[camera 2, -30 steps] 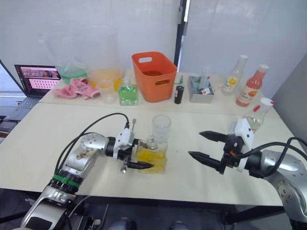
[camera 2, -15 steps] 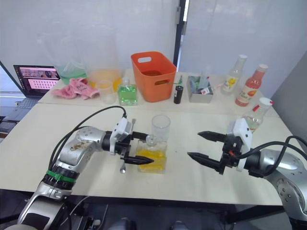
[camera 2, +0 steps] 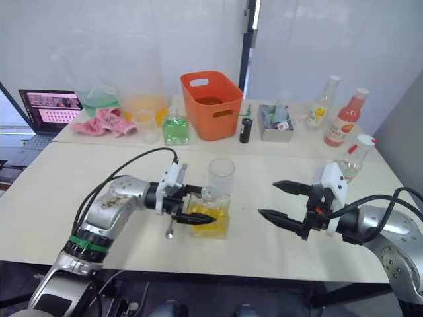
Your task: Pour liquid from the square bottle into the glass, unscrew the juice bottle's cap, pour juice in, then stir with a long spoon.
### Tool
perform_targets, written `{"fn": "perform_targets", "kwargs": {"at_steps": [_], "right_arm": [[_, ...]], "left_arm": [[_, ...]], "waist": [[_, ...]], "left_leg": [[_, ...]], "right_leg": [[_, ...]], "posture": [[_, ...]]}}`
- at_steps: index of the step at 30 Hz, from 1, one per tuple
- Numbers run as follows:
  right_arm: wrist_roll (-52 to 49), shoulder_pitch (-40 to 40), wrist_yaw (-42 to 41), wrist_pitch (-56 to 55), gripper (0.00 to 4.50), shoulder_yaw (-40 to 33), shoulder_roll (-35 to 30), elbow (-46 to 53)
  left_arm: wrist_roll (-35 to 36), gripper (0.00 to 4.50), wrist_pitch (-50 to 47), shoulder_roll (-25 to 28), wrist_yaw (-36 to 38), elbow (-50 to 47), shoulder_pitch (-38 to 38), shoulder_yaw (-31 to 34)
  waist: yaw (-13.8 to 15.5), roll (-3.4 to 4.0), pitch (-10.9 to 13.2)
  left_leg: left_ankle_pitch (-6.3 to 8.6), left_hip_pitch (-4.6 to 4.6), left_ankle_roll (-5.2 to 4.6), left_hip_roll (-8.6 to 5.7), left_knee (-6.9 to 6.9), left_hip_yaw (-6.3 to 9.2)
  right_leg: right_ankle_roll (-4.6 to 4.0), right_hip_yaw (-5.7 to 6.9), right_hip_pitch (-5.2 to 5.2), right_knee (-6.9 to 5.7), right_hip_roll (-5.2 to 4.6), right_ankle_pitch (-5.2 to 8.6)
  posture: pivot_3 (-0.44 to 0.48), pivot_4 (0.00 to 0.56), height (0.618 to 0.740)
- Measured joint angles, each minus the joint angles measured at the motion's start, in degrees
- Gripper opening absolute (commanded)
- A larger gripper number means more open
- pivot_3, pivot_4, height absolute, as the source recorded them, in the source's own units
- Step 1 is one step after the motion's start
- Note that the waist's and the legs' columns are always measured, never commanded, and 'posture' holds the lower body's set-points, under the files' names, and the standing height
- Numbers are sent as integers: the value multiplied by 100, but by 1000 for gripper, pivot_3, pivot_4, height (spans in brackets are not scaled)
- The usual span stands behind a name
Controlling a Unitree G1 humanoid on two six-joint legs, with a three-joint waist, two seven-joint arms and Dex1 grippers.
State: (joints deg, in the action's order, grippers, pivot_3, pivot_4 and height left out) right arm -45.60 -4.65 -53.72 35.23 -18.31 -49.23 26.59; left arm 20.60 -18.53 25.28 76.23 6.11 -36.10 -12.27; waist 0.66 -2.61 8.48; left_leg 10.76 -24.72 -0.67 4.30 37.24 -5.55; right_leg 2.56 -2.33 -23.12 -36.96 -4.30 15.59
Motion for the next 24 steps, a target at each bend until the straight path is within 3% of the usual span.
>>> {"fn": "perform_targets", "kwargs": {"at_steps": [7, 17, 24], "right_arm": [[-122, -477, 159, 293, 4500, 353, -1, 281], [-391, -2373, 1105, 1459, 4500, 1905, 772, 360], [-172, -2668, 1134, 1554, 4500, 2229, 1015, -43]], "left_arm": [[-20, 2813, 170, -3, 47, 68, 6, -8], [-40, 2813, 360, -50, 107, 200, -32, -43], [-89, 2813, 368, -66, 142, 252, -80, -58]], "waist": [[-3, 0, 0], [6, 1, 0], [10, 2, 0]], "left_leg": [[0, 1, 0, 0, 1, 1], [0, -4, 0, 0, 4, 4], [-1, -6, -1, -1, 6, 4]], "right_leg": [[0, 0, 0, -3, 0, 0], [-1, 2, -3, -4, -1, 0], [-1, 3, -2, -5, -1, 0]], "posture": [[0, 150, 739], [0, 150, 739], [0, 150, 739]]}}
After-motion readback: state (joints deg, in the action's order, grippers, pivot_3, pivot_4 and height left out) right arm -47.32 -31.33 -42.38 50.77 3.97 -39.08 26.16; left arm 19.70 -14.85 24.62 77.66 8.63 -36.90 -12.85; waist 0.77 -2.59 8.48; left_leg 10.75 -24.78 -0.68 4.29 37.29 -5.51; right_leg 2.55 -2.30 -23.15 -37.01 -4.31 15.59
